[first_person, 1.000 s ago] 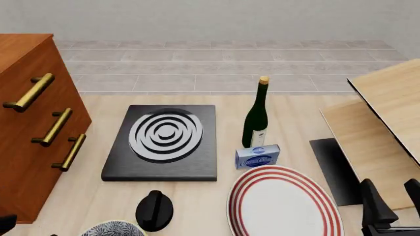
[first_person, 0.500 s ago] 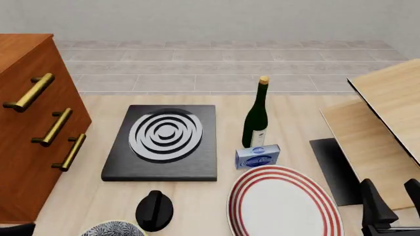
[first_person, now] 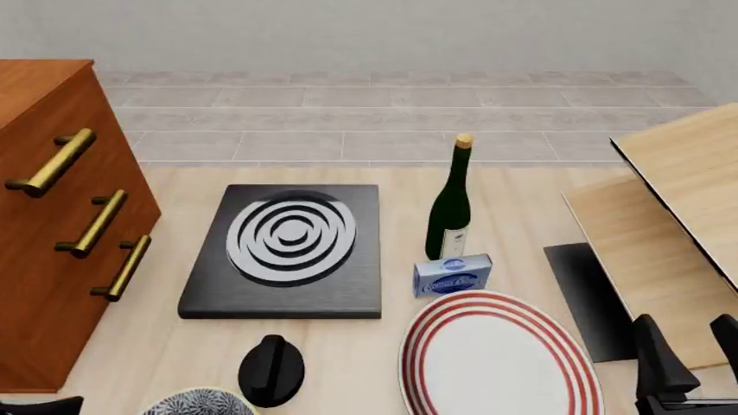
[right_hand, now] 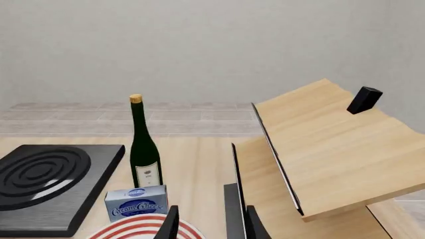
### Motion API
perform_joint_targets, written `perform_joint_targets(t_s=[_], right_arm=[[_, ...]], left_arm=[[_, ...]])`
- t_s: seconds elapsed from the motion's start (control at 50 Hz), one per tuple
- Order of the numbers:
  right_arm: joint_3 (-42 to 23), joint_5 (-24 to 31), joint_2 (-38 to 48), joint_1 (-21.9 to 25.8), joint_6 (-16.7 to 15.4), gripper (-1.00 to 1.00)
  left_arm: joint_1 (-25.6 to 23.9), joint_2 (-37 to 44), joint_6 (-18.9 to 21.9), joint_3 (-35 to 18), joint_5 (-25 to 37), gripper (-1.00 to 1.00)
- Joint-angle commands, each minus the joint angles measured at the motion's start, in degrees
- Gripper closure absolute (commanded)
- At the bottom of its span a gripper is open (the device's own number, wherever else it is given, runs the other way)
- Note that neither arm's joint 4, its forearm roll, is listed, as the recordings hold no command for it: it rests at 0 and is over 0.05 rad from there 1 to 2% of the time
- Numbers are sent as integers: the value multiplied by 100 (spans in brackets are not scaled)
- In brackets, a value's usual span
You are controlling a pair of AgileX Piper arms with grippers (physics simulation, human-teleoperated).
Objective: Put the bowl on the top of the cabinet.
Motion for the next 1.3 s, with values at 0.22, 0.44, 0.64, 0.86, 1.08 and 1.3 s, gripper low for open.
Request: perform_joint_targets(t_s=[0.22,0.44,0.64,0.86,1.08,1.3], right_arm=[[0,0,-1,-1,0,-100],[0,0,0,-2,0,-100],[0,0,0,1,0,-100],[0,0,1,1,1,-100],[0,0,0,0,0,-100],[0,0,1,0,1,-100]], left_arm=[[185,-10,322,493,-415,-100],[237,191,401,648,-727,-100],[300,247,493,771,-805,-100],[364,318,633,964,-960,-100],[433,388,734,1103,-1113,-100],[522,434,898,1259,-1290,-100]])
